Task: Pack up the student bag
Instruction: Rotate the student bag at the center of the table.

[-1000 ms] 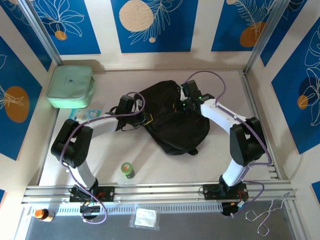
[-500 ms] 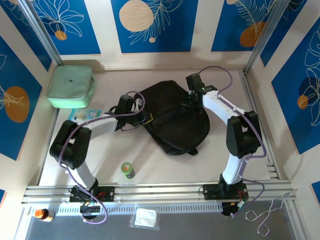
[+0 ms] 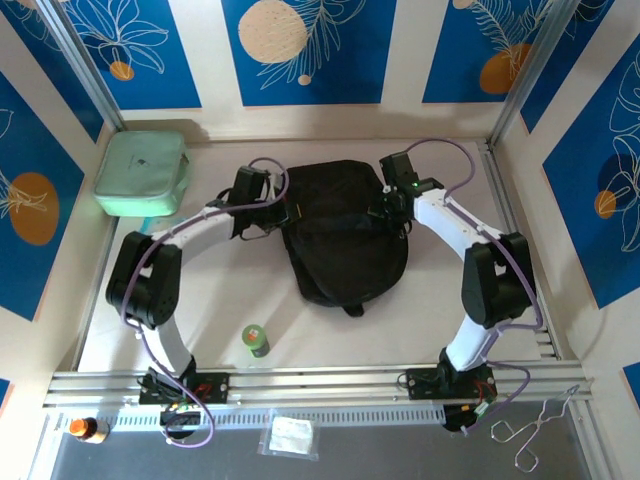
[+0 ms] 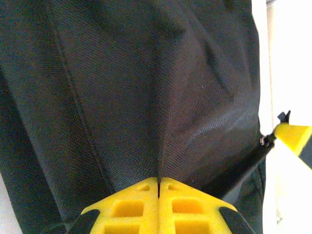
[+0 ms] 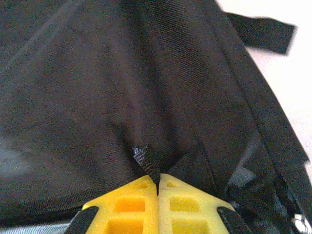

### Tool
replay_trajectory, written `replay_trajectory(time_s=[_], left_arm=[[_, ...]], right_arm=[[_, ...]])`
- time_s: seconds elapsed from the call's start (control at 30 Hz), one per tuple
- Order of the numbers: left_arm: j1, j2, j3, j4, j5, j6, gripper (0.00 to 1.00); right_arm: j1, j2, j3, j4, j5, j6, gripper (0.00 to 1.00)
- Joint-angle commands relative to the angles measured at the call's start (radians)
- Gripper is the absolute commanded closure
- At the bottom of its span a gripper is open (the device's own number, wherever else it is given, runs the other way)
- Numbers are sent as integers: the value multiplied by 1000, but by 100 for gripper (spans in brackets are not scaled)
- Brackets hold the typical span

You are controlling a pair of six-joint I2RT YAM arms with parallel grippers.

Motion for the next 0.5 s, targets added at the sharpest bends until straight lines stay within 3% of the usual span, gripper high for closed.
replay_trajectory(time_s=[0.0,0.07,0.2,0.37,0.47], left_arm=[[15,38,97,15,-55,72,96],[18,47,125,-2,-79,75,77],[22,-10,126,-72,-160,110,50],[26,-195,58,-177,-386,209,35],[27,-346,-41,-188,-581,274,18]], right_arm=[[-22,-44,-3,36,-39,13,97],[-26,-50,13,21,-48,12,87],[-29,-119,-1,23,-34,-11,48],[-39,-281,-64,47,125,-72,25],[-58,-405,-158,124,226,-111,6]])
